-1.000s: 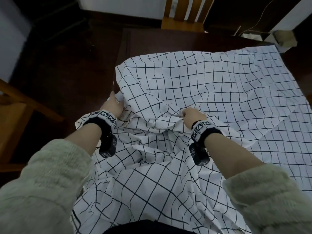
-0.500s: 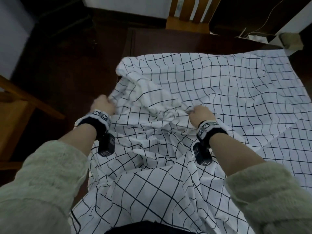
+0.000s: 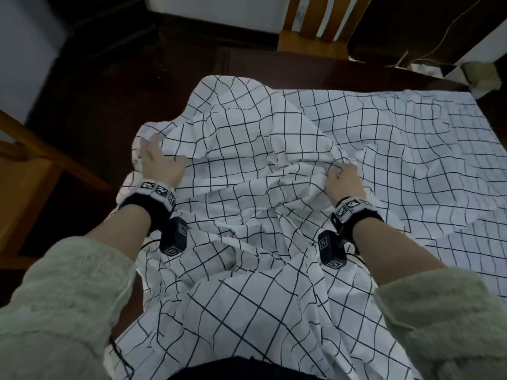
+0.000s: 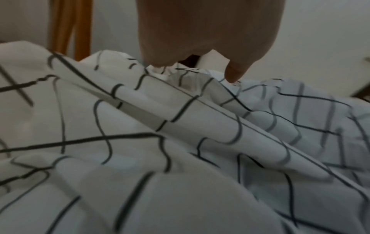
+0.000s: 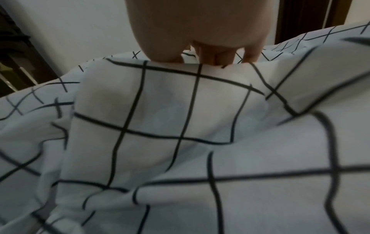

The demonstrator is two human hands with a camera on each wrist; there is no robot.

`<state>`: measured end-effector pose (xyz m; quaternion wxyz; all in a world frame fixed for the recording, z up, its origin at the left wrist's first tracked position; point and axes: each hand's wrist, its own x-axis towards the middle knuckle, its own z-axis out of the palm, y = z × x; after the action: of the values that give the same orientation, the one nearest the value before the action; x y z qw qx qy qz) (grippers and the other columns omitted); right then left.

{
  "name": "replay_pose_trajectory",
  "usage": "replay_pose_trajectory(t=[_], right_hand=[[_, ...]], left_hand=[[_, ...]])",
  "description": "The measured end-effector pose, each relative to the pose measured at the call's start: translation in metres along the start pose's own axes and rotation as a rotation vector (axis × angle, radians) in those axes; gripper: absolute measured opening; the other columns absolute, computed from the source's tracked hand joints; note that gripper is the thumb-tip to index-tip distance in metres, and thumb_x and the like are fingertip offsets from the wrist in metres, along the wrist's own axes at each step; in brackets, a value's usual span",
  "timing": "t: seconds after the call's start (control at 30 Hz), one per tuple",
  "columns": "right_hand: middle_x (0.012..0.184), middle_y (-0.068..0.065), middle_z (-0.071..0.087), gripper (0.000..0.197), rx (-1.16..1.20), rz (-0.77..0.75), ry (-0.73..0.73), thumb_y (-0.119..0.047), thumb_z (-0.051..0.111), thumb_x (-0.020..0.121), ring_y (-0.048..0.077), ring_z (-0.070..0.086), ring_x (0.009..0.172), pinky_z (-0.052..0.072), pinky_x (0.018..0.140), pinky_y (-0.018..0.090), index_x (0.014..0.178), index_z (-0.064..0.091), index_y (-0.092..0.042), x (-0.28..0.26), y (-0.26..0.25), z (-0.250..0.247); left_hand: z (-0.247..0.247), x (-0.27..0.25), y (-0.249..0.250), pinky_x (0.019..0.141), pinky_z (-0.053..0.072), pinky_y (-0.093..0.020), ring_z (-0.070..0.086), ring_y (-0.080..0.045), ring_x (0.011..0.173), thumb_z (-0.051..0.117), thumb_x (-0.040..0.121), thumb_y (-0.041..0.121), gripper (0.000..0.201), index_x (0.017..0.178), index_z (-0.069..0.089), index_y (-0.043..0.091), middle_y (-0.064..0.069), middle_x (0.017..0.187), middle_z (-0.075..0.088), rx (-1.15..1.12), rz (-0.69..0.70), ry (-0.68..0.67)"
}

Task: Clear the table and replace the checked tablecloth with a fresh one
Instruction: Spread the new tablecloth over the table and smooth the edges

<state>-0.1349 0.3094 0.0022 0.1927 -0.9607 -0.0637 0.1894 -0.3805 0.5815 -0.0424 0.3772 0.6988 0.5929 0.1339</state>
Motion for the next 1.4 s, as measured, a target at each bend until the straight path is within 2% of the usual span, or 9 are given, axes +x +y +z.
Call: replay_pose_trajectory(t=[0.07, 0.17, 0.3, 0.6, 0.83, 1.0, 1.13, 1.2, 1.4], right_hand=[[0.128, 0.02, 0.056, 0.066, 0.045, -0.051, -0.053, -0.051, 0.033, 0.089, 0.042, 0.057, 0.111, 0.045, 0.094, 0.05, 0.146, 0.018, -0.02, -0.002, 0.001, 0.008], [0.141, 0.015, 0.048, 0.065, -0.072, -0.076, -0.109, -0.051, 0.03, 0.097, 0.042, 0.051, 0.12, 0.041, 0.101, 0.05, 0.152, 0.006, -0.025, -0.006, 0.006, 0.013], [0.139, 0.018, 0.05, 0.05, -0.257, -0.18, -0.062, -0.032, 0.022, 0.103, 0.036, 0.054, 0.118, 0.036, 0.101, 0.045, 0.15, 0.019, -0.013, -0.016, 0.006, 0.011], [0.136, 0.009, 0.046, 0.041, -0.201, -0.345, 0.13, -0.026, 0.039, 0.098, 0.029, 0.043, 0.125, 0.034, 0.101, 0.046, 0.137, 0.042, -0.014, -0.036, 0.018, 0.011], [0.143, 0.012, 0.039, 0.041, -0.167, -0.435, -0.016, -0.025, 0.044, 0.097, 0.032, 0.036, 0.129, 0.031, 0.107, 0.045, 0.136, 0.047, -0.012, -0.075, 0.028, 0.004], [0.138, 0.01, 0.049, 0.046, -0.318, -0.446, -0.328, -0.043, 0.038, 0.093, 0.032, 0.036, 0.128, 0.028, 0.107, 0.043, 0.129, 0.057, -0.021, -0.118, 0.038, -0.006], [0.136, 0.006, 0.053, 0.042, -0.36, -0.466, -0.535, -0.041, 0.037, 0.101, 0.031, 0.033, 0.134, 0.021, 0.112, 0.037, 0.129, 0.059, -0.017, -0.162, 0.046, -0.014], [0.134, 0.008, 0.055, 0.044, -0.347, -0.457, -0.548, -0.043, 0.036, 0.101, 0.032, 0.033, 0.133, 0.024, 0.111, 0.038, 0.126, 0.06, -0.016, -0.183, 0.052, -0.014], [0.113, 0.011, 0.061, 0.054, -0.309, -0.454, -0.408, -0.055, 0.03, 0.098, 0.032, 0.042, 0.12, 0.038, 0.098, 0.042, 0.102, 0.064, -0.013, -0.237, 0.083, -0.015]], left_hand=[[0.007, -0.008, 0.003, 0.117, 0.02, -0.042, 0.01, -0.025, 0.145, 0.062, 0.086, 0.035, 0.079, 0.15, 0.019, 0.022, -0.007, 0.159, 0.007, 0.133, 0.103, -0.023], [0.015, -0.02, 0.006, 0.113, 0.026, -0.046, 0.021, -0.027, 0.142, 0.056, 0.082, 0.045, 0.074, 0.146, 0.03, 0.022, -0.008, 0.155, 0.022, 0.195, 0.265, -0.099], [0.016, -0.037, 0.005, 0.112, 0.023, -0.046, 0.026, -0.027, 0.137, 0.038, 0.074, 0.053, 0.07, 0.139, 0.043, 0.03, 0.003, 0.15, 0.034, 0.39, 0.332, -0.271], [0.007, -0.058, 0.001, 0.11, 0.028, -0.047, 0.037, -0.023, 0.134, 0.04, 0.085, 0.065, 0.062, 0.137, 0.047, 0.031, 0.005, 0.145, 0.043, 0.529, 0.292, -0.341], [-0.019, -0.086, -0.005, 0.111, 0.032, -0.044, 0.035, -0.025, 0.136, 0.048, 0.093, 0.049, 0.058, 0.144, 0.037, 0.023, -0.002, 0.151, 0.036, 0.406, 0.29, -0.381], [-0.04, -0.128, -0.016, 0.107, 0.037, -0.041, 0.045, -0.022, 0.127, 0.047, 0.083, 0.053, 0.065, 0.141, 0.041, 0.025, 0.002, 0.143, 0.047, 0.434, 0.275, -0.601], [-0.048, -0.171, -0.027, 0.098, 0.037, -0.032, 0.048, -0.024, 0.122, 0.043, 0.096, 0.048, 0.046, 0.132, 0.055, 0.021, -0.003, 0.137, 0.052, 0.546, 0.322, -0.724], [-0.054, -0.194, -0.035, 0.085, 0.038, -0.027, 0.05, -0.02, 0.109, 0.041, 0.098, 0.047, 0.043, 0.122, 0.062, 0.019, -0.006, 0.131, 0.056, 0.579, 0.306, -0.755], [-0.073, -0.254, -0.071, 0.082, 0.035, -0.027, 0.051, -0.021, 0.102, 0.038, 0.099, 0.047, 0.045, 0.12, 0.055, 0.011, -0.008, 0.122, 0.056, 0.513, 0.306, -0.691]])
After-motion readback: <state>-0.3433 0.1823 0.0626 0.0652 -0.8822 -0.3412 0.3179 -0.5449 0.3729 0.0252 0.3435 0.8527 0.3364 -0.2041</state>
